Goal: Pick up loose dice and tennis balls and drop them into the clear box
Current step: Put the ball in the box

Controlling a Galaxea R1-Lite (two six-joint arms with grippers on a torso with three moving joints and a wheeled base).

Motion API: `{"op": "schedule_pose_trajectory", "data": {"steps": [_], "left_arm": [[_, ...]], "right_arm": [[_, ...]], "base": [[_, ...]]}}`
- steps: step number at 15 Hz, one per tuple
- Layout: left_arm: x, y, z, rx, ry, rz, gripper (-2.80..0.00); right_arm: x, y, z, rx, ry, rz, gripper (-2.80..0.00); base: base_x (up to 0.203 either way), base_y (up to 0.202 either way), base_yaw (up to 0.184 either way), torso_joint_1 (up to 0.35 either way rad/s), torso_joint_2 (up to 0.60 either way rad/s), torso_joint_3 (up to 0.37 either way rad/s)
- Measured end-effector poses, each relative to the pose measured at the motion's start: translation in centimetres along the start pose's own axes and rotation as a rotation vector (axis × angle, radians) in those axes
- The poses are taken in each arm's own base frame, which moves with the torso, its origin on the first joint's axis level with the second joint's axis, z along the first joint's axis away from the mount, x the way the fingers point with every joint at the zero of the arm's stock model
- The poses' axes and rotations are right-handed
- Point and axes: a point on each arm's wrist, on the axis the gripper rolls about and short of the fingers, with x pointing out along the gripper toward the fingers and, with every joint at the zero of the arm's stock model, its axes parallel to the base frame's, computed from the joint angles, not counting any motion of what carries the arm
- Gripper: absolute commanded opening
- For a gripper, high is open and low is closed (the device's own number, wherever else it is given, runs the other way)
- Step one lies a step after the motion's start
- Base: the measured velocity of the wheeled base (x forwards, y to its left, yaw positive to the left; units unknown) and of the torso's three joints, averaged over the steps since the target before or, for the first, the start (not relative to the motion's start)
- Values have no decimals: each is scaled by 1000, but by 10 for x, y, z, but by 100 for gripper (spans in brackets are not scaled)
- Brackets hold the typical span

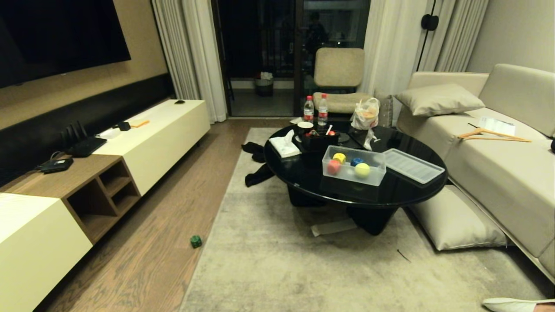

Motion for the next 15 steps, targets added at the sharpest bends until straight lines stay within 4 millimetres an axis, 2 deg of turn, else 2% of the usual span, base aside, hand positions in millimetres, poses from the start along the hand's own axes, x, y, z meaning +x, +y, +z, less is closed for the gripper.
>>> {"op": "schedule_pose_trajectory", "data": {"steps": [7,15], "left_arm": [[0,0,0,0,0,-1,-280],[0,0,0,-1,0,0,-280]], "right_arm": [[0,0,0,0,0,0,-280],[0,0,0,0,0,0,-280]], "base": [[163,0,18,2,1,2],[196,0,-8,1,2,3]]}}
